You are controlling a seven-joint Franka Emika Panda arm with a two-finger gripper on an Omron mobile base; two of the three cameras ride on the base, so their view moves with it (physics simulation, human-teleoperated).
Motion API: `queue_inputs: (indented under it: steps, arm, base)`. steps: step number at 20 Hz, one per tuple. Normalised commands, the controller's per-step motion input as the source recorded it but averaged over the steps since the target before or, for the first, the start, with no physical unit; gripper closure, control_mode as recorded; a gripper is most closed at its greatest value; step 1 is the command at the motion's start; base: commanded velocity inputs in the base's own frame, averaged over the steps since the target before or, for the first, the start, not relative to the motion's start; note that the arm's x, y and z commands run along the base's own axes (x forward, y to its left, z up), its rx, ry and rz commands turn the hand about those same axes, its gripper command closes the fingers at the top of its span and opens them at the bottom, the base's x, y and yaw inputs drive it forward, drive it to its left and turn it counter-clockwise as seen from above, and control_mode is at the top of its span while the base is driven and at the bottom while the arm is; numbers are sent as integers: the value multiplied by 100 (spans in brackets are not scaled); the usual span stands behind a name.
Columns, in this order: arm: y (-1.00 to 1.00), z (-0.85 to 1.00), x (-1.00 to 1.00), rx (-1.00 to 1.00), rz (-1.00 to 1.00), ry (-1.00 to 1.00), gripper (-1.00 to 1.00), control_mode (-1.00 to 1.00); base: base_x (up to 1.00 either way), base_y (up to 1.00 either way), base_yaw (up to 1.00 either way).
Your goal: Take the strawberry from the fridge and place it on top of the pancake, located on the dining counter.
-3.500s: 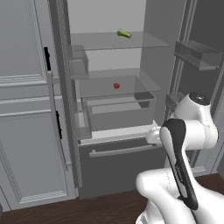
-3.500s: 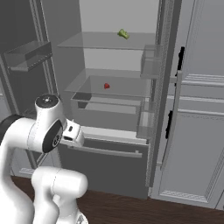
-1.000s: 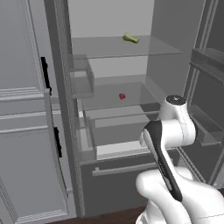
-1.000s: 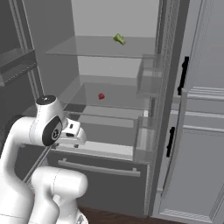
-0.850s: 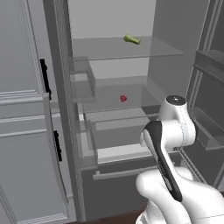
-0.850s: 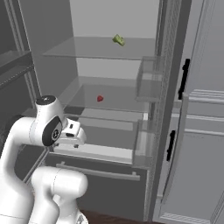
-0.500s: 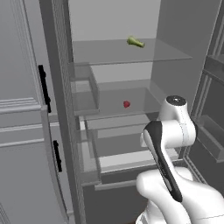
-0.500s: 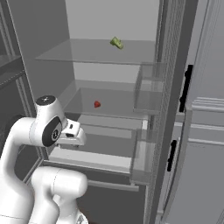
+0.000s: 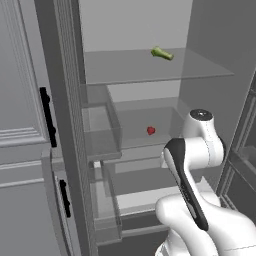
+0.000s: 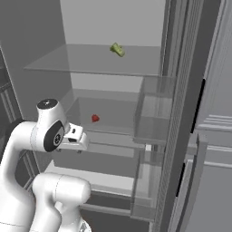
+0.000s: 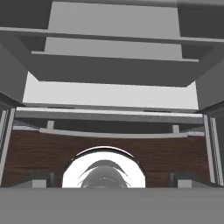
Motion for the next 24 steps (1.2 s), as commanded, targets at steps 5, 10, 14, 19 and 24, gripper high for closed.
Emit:
queue_inputs:
  steps: [5, 10, 14, 19, 24]
  arm:
    - [0, 0, 0, 0, 0, 0, -100, 100]
    - [0, 0, 0, 0, 0, 0, -100, 100]
    - [0, 0, 0, 0, 0, 0, -100, 100]
    - [0, 0, 3, 0, 0, -1, -100, -100]
    - [6, 2, 22, 0, 0, -21, -100, -100]
  base:
    - [49, 0, 0]
    - [43, 0, 0]
    - [36, 0, 0]
    - [23, 0, 0]
    - [0, 0, 0]
